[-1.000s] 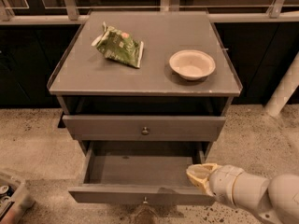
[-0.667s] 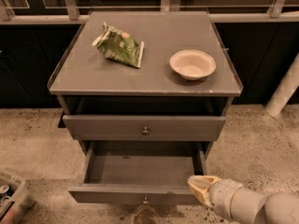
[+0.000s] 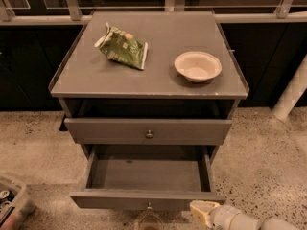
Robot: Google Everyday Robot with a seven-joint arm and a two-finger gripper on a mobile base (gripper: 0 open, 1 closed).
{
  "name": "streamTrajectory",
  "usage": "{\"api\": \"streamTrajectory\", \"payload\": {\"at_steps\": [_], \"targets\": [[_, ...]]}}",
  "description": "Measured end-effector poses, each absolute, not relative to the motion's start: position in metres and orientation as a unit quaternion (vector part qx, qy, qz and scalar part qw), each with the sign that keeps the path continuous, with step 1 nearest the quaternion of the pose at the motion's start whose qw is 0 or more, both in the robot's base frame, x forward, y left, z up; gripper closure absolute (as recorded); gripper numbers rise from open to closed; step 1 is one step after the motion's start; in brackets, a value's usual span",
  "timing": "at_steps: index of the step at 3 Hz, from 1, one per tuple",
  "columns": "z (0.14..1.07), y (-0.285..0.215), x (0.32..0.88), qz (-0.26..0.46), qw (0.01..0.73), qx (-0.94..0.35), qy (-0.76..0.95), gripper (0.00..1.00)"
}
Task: Close middle drawer
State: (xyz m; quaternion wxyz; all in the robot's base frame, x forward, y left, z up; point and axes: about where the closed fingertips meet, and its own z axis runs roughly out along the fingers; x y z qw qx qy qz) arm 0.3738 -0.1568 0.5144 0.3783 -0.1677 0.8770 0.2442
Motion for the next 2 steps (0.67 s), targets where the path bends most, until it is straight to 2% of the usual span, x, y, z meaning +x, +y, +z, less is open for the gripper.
{"api": "streamTrajectory", "payload": {"at_steps": [2], "targets": [[0.482, -0.164, 0.379, 0.255, 0.364, -0.144, 0.884, 1.0]]}}
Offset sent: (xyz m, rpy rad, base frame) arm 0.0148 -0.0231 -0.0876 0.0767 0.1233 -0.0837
